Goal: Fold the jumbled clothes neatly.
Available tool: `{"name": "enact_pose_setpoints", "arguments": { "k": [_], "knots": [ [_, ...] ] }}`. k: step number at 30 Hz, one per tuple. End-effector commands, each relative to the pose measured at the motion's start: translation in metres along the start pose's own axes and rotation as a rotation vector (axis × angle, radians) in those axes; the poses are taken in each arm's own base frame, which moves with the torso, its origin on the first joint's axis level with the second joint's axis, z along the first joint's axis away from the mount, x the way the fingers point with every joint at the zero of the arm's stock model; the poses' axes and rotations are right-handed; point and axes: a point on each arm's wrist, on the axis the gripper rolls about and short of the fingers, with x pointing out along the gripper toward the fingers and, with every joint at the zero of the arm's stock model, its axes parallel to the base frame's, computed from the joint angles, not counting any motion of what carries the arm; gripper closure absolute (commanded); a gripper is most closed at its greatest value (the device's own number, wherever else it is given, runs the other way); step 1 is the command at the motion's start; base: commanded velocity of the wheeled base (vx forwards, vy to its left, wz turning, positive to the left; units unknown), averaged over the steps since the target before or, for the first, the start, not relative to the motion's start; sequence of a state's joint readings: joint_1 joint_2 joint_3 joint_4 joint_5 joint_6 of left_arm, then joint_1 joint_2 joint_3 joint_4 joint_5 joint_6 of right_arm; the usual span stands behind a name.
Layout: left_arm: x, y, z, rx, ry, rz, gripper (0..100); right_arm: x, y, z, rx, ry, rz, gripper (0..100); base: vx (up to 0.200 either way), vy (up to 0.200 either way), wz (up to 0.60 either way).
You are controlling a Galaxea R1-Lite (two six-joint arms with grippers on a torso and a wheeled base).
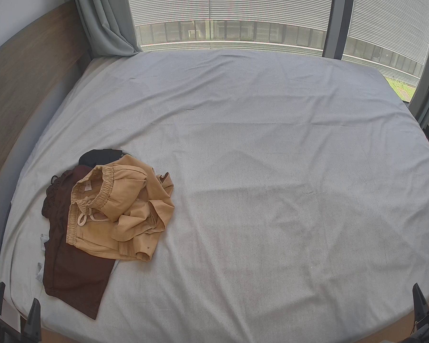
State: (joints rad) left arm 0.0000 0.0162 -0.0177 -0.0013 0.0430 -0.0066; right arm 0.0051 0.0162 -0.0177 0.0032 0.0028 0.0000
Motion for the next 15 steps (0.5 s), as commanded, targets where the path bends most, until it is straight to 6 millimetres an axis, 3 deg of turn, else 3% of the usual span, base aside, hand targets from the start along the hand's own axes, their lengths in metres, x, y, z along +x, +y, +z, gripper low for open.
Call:
{"name": "enact_pose_setpoints", "arguments": {
  "k": [1, 15],
  "knots": [
    [0.0001, 0.0000, -0.0051, -0.007, 0.000, 0.003, 0, 0.0001, 0.0000, -0.0053, -0.002, 0.001, 0.000, 0, 0.000, 0.000, 0.00],
    [0.0001, 0.0000, -0.0048, -0.023, -0.003, 0.003, 0, 0.0000, 0.0000, -0.0048, -0.002, 0.000, 0.000, 0, 0.000, 0.000, 0.00]
  ]
}}
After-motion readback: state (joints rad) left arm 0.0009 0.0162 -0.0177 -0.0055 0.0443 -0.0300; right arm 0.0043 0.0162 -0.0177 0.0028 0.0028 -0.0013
